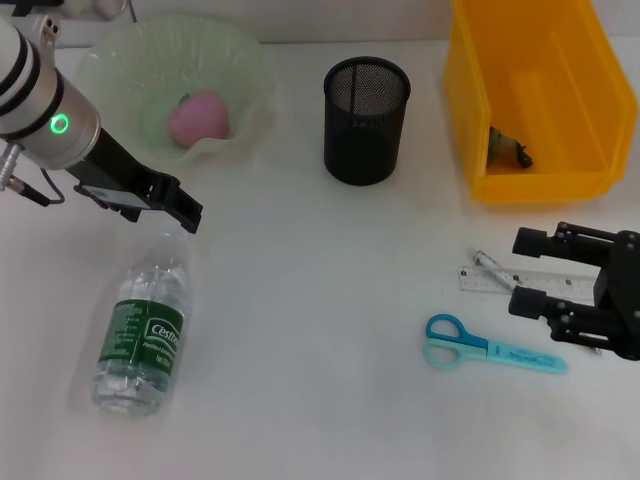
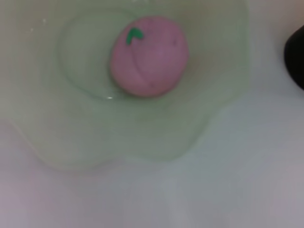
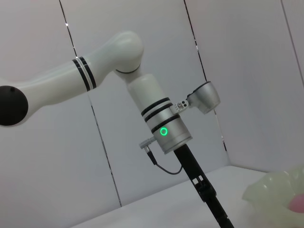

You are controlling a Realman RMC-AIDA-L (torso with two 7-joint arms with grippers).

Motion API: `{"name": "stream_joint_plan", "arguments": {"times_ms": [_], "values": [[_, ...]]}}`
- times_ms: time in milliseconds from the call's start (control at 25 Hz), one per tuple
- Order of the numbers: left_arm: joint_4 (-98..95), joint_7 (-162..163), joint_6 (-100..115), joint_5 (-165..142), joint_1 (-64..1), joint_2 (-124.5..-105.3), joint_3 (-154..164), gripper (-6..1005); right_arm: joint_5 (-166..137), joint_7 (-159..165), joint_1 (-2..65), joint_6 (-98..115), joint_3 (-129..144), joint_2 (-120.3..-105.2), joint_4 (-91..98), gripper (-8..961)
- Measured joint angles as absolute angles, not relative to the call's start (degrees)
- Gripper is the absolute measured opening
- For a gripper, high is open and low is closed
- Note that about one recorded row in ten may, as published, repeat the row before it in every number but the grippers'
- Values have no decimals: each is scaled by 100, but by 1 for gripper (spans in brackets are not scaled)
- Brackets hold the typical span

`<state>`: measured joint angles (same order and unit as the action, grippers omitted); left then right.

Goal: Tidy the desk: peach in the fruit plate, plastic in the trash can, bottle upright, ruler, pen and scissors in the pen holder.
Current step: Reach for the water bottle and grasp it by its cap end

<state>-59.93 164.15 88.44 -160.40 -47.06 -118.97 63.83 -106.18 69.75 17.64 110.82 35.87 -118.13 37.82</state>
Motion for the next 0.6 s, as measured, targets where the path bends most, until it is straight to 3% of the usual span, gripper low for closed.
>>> {"name": "stream_joint_plan", "arguments": {"times_ms": [600], "values": [[-5553, 16474, 8136, -15835, -4471, -11910, 7028, 799, -10618, 6970, 1827, 11083, 3595, -11813, 3718, 680]]}}
